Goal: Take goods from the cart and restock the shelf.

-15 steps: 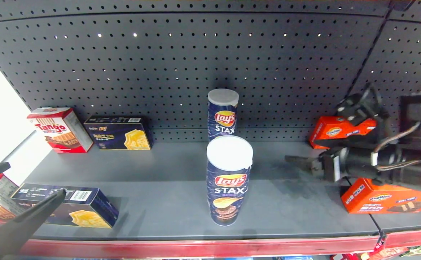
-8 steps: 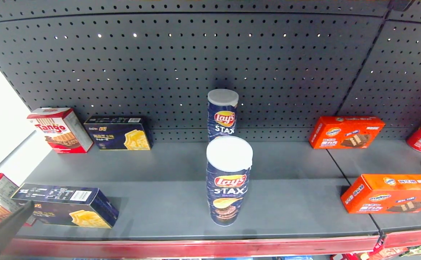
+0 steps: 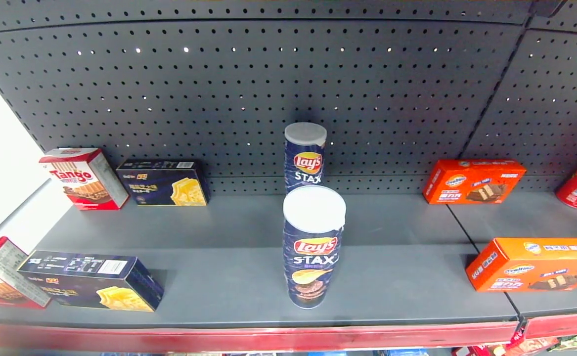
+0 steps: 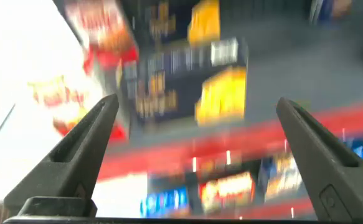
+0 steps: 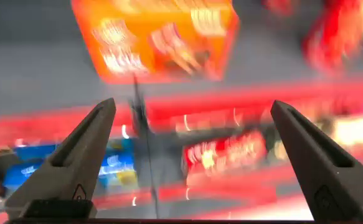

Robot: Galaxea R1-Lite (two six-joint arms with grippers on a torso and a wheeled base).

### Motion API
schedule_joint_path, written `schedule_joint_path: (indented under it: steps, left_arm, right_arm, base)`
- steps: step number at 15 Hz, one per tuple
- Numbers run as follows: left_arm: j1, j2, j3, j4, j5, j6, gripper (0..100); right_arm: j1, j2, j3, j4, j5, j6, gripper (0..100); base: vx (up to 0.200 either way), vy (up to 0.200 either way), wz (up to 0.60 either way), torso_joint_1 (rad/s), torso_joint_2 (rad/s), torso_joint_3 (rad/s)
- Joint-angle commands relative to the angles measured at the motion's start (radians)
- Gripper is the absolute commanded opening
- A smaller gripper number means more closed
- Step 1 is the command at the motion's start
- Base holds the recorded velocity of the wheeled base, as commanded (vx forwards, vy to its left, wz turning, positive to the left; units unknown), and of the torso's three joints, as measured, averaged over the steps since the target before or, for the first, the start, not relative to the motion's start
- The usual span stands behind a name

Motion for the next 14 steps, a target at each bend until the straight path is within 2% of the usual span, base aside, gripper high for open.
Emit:
schedule_joint_path:
  steps: [1,3,4,5,6,7,8,10,11,12,13,14]
  left_arm:
    - [0.0,-0.087,0.034,0.014,0.0,-0.004,100]
    - [0.0,-0.087,0.078,0.007,-0.004,-0.006,100]
    - [-0.001,-0.087,0.113,-0.007,-0.034,-0.007,100]
    - [-0.001,-0.086,0.118,0.02,-0.134,-0.012,100]
    - [0.0,-0.086,0.118,0.031,-0.195,-0.021,100]
    - [0.0,-0.086,0.118,0.031,-0.195,-0.021,100]
    - [-0.054,-0.084,0.109,0.079,-0.278,-0.045,100]
    - [-0.224,-0.087,0.112,0.08,-0.267,-0.055,100]
    - [-0.228,-0.089,0.11,0.08,-0.254,-0.055,100]
    - [-0.205,-0.097,0.112,0.08,-0.172,-0.061,100]
    - [-0.11,-0.121,0.112,0.08,-0.129,-0.081,100]
    - [-0.066,-0.133,0.113,0.079,-0.112,-0.101,100]
  right_arm:
    - [-0.008,-0.055,0.028,0.039,0.04,0.039,100]
    - [-0.008,-0.055,0.028,0.048,0.074,-0.004,100]
    - [-0.008,-0.055,0.028,0.05,0.089,-0.026,100]
    - [-0.01,-0.055,0.028,0.05,0.088,-0.026,100]
    - [-0.01,-0.055,0.028,0.05,0.088,-0.026,100]
    - [-0.01,-0.055,0.028,0.05,0.088,-0.026,100]
    - [-0.01,-0.053,0.028,0.05,0.088,-0.029,100]
    - [-0.01,-0.053,0.028,0.05,0.088,-0.029,100]
    - [-0.01,-0.053,0.028,0.05,0.088,-0.029,100]
    - [-0.01,-0.055,0.028,0.05,0.088,-0.027,100]
    - [-0.01,-0.055,0.028,0.05,0.086,-0.026,100]
    - [-0.01,-0.055,0.028,0.05,0.086,-0.026,100]
  base:
    - [0.0,0.0,0.0,0.0,0.0,0.0]
    - [0.0,0.0,0.0,0.0,0.0,0.0]
    - [0.0,0.0,0.0,0.0,0.0,0.0]
    - [0.0,0.0,0.0,0.0,0.0,0.0]
    - [0.0,0.0,0.0,0.0,0.0,0.0]
    - [0.0,0.0,0.0,0.0,0.0,0.0]
    - [0.0,0.0,0.0,0.0,0.0,0.0]
    - [0.0,0.0,0.0,0.0,0.0,0.0]
    - [0.0,0.0,0.0,0.0,0.0,0.0]
    - [0.0,0.0,0.0,0.0,0.0,0.0]
    - [0.0,0.0,0.0,0.0,0.0,0.0]
    - [0.0,0.0,0.0,0.0,0.0,0.0]
